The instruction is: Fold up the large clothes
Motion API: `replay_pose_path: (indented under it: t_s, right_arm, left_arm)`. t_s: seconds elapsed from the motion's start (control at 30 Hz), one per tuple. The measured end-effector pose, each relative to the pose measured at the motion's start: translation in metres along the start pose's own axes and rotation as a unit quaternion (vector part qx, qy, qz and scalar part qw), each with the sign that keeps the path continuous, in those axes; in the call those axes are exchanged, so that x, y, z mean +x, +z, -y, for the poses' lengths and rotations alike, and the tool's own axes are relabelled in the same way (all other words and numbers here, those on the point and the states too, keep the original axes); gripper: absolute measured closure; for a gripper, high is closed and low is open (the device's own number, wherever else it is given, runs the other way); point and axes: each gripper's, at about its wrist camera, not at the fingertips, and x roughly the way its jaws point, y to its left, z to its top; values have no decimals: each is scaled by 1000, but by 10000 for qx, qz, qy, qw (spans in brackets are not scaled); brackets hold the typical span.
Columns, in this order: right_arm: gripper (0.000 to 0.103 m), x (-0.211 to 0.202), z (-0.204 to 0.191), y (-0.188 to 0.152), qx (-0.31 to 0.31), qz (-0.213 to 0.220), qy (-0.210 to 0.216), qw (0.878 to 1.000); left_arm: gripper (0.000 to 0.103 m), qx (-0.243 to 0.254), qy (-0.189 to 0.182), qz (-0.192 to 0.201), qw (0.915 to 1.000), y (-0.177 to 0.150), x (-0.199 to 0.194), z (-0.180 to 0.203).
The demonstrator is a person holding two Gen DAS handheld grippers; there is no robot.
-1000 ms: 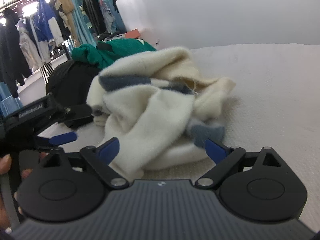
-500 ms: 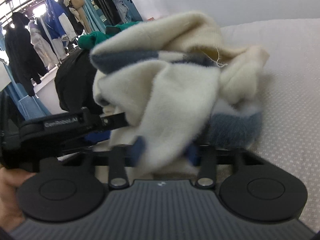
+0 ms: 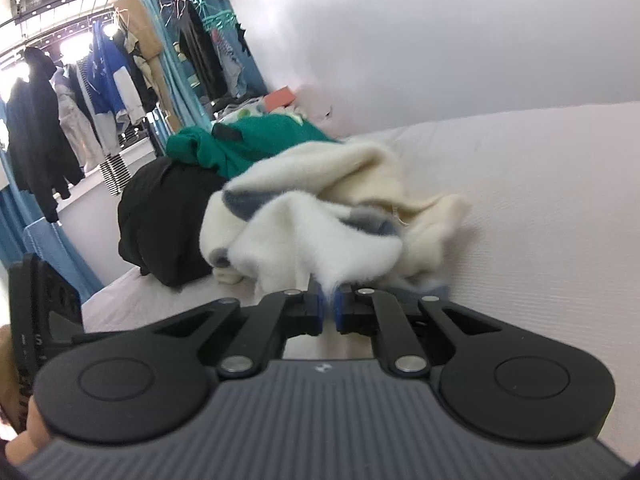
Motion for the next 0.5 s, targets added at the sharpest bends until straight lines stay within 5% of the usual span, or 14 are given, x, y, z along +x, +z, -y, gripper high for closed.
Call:
replay_pose_path:
  t_s: [0.23, 0.5]
  right_arm:
    - [95, -62, -1, -2, -46, 192, -193, 9996]
    - [95, -94, -1, -21, 27, -42, 357, 9993]
  left_arm:
    - [92, 165, -496, -185, 9985, -29, -26, 41]
    - [93, 16, -333, -59, 9994, -37, -68, 45]
